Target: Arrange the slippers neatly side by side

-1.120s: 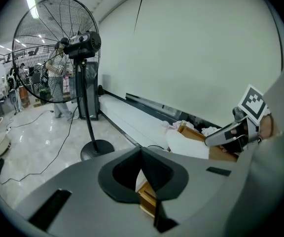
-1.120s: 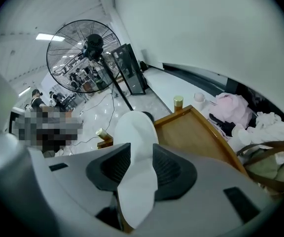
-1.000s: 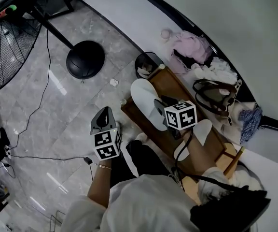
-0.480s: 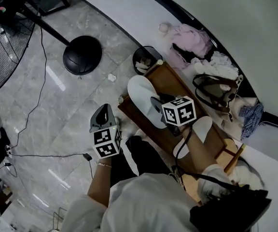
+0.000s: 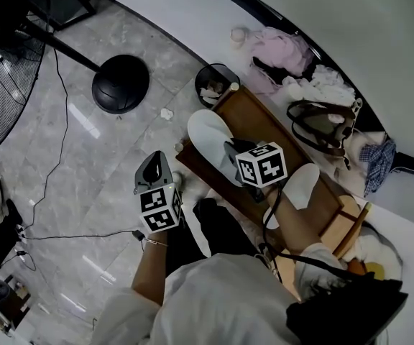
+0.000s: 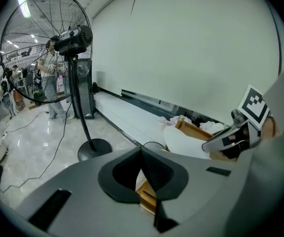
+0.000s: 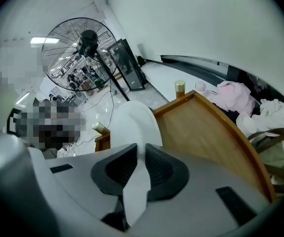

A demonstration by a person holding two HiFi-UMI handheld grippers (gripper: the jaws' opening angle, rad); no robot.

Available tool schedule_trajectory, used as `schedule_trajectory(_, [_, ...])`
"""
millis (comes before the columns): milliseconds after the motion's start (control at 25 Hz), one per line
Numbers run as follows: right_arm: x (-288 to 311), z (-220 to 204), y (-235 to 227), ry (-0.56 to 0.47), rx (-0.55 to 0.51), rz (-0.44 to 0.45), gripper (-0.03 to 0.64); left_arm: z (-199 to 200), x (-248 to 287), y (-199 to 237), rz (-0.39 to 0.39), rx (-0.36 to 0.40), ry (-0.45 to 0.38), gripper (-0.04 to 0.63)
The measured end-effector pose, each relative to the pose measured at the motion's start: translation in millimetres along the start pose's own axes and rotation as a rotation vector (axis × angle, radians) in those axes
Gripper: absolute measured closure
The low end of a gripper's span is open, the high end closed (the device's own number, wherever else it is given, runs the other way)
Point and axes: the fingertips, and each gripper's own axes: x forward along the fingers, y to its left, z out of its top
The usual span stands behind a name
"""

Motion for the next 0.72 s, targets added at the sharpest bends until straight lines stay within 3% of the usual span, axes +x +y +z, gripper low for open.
schedule_trajectory(440, [-8, -5, 6, -0.008, 0.045, -0.017, 0.566, 15, 1, -1, -0.04, 0.052, -0.018, 0.588])
schedule_trajectory(720, [-30, 3, 8, -0.073, 0.128, -0.046, 0.569, 26, -2, -9, -0.09, 0.074, -0.031, 0.588])
